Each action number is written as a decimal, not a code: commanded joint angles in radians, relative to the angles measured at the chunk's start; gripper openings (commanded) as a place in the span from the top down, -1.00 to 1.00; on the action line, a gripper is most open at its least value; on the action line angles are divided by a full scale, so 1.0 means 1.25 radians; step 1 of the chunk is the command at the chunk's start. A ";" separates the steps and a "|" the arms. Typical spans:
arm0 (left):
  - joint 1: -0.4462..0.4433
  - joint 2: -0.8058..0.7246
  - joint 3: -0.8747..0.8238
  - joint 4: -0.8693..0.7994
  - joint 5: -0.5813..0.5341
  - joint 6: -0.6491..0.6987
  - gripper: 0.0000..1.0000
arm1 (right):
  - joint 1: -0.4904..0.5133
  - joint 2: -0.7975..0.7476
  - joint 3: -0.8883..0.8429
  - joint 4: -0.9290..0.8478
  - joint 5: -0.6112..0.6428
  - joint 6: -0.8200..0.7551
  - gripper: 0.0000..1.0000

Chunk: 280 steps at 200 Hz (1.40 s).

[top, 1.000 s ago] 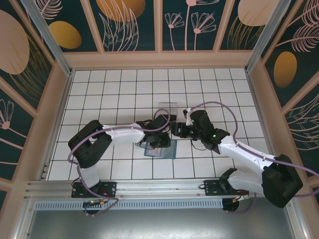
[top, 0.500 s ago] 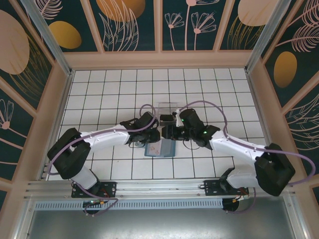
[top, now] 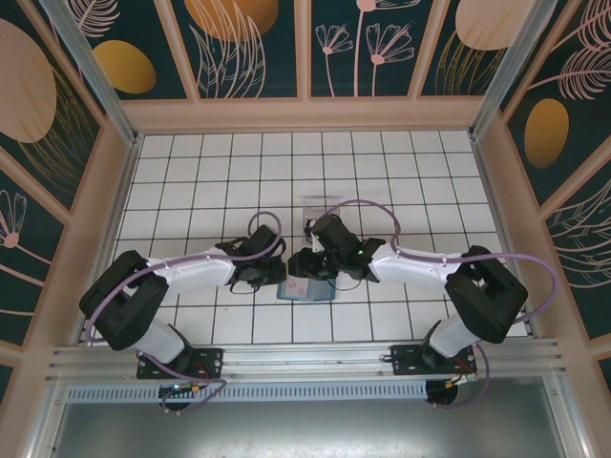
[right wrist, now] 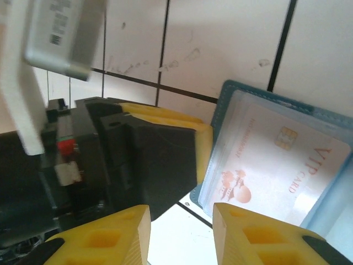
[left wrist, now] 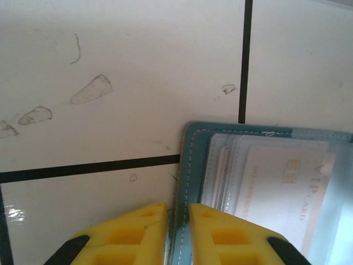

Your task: Take the credit cards out of the card holder

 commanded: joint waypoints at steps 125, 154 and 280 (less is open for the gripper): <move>0.002 0.024 -0.004 0.031 0.055 0.024 0.61 | -0.055 0.026 -0.145 0.126 -0.038 0.061 0.34; 0.003 0.030 -0.005 0.033 0.061 0.025 0.61 | -0.057 0.043 -0.135 0.136 -0.049 0.059 0.35; 0.003 0.048 -0.015 0.041 0.073 0.023 0.62 | -0.060 0.018 -0.148 0.199 -0.068 0.077 0.41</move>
